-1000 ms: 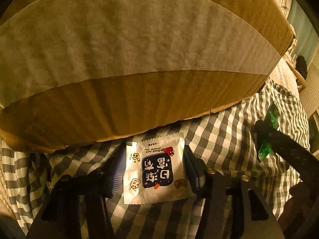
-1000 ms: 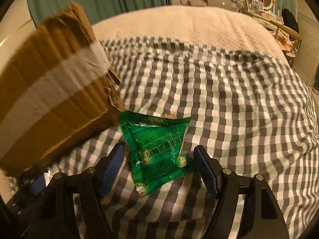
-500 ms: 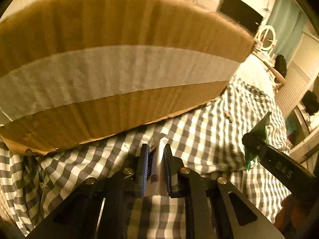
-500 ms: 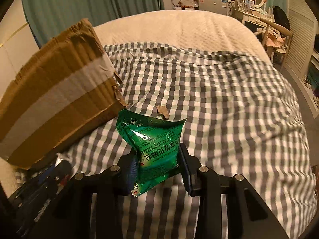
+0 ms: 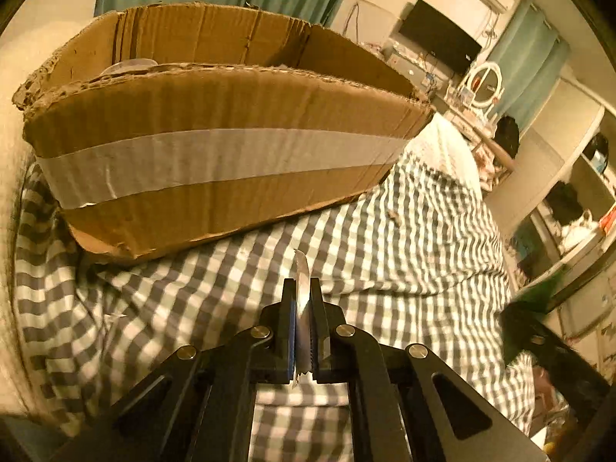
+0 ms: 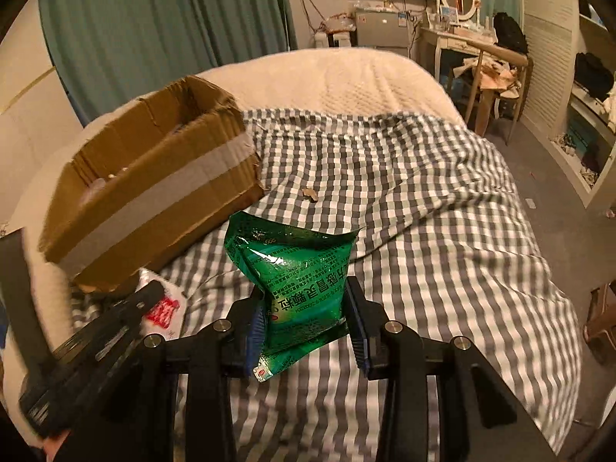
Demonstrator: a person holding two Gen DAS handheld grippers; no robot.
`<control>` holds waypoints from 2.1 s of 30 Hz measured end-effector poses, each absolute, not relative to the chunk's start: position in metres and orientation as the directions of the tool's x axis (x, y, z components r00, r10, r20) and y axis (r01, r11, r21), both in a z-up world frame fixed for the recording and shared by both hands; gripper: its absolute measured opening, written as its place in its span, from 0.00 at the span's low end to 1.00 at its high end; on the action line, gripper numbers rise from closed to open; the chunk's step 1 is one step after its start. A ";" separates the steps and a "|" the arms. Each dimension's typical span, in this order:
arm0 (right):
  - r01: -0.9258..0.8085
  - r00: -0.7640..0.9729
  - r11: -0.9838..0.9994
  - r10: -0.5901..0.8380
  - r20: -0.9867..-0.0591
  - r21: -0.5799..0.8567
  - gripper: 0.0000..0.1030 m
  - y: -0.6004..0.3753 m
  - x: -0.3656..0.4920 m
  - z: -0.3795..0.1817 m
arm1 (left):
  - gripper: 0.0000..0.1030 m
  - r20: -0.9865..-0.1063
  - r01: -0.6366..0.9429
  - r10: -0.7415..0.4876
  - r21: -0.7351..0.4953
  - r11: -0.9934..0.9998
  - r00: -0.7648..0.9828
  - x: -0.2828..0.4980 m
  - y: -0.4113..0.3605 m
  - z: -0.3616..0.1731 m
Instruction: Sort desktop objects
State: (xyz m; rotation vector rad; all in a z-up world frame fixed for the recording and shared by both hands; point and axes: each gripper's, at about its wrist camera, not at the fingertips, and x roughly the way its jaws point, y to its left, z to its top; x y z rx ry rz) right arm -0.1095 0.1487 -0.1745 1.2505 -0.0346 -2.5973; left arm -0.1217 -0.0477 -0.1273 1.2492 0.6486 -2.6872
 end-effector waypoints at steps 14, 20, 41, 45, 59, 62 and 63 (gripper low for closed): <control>0.294 -0.639 -0.947 -0.297 -0.709 0.132 0.36 0.125 -0.055 -0.109 | 0.04 -0.701 0.199 0.130 -0.367 -0.909 -0.701 -0.075 -0.063 -0.075; 0.362 -0.645 -0.921 -0.357 -0.676 0.141 0.36 0.096 -0.051 -0.077 | 0.04 -0.680 0.117 0.169 -0.354 -0.928 -0.714 -0.079 -0.072 -0.023; 0.472 -0.581 -0.854 -0.489 -0.651 0.220 0.36 -0.030 -0.191 -0.082 | 0.04 -0.585 0.214 -0.024 -0.259 -0.942 -0.811 -0.207 -0.176 0.026; 0.459 -0.575 -0.863 -0.470 -0.670 0.211 0.37 -0.047 -0.215 -0.106 | 0.04 -0.614 0.226 -0.036 -0.236 -0.945 -0.789 -0.235 -0.194 0.005; 0.408 -0.676 -0.898 -0.418 -0.607 0.163 0.78 -0.026 -0.190 -0.097 | 0.97 -0.591 0.213 -0.057 -0.198 -0.957 -0.805 -0.233 -0.206 -0.016; 0.382 -0.703 -0.914 -0.385 -0.598 0.140 0.82 -0.011 -0.173 -0.082 | 1.00 -0.600 0.206 -0.073 -0.156 -0.966 -0.796 -0.221 -0.196 0.001; 0.368 -0.714 -0.921 -0.369 -0.595 0.129 0.82 -0.005 -0.165 -0.075 | 1.00 -0.596 0.205 -0.075 -0.153 -0.967 -0.800 -0.216 -0.193 0.006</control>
